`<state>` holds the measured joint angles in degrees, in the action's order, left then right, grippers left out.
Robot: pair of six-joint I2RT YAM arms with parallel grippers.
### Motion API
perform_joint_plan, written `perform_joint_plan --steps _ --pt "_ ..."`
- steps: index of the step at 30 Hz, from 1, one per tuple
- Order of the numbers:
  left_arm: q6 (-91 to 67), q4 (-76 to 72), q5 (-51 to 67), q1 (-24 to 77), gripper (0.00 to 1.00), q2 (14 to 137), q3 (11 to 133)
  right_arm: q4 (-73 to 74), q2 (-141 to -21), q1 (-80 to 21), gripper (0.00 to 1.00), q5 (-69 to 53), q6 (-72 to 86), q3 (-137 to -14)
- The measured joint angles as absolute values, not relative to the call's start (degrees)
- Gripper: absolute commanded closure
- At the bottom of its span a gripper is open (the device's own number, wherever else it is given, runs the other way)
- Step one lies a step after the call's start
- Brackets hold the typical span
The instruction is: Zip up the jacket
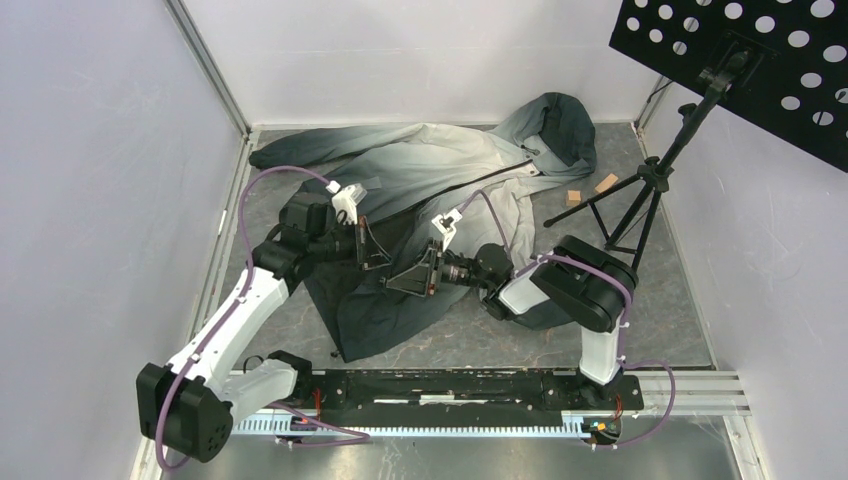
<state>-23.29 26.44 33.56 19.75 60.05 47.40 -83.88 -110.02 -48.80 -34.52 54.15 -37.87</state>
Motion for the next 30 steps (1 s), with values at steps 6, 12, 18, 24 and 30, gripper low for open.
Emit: perform_joint_plan --steps 6,12,18,24,30 --pt "-21.54 30.57 31.51 19.75 0.98 58.17 50.24 -84.36 -106.08 -49.01 0.47 -32.93 53.12 -32.60" --pt "-19.20 32.49 31.70 19.75 0.98 56.18 53.25 -84.44 -104.77 -49.21 0.43 -32.97 53.87 -32.25" --pt "-16.53 33.39 33.78 19.75 0.98 56.18 53.69 -84.53 -105.21 -50.41 0.40 -32.58 56.80 -35.57" --pt "-15.94 33.34 36.12 19.73 0.98 56.21 53.69 -84.60 -107.26 -51.72 0.41 -31.86 59.37 -39.07" --pt "-15.94 33.06 37.26 19.75 0.98 56.18 53.74 -84.60 -107.90 -52.03 0.41 -30.87 60.86 -40.62"
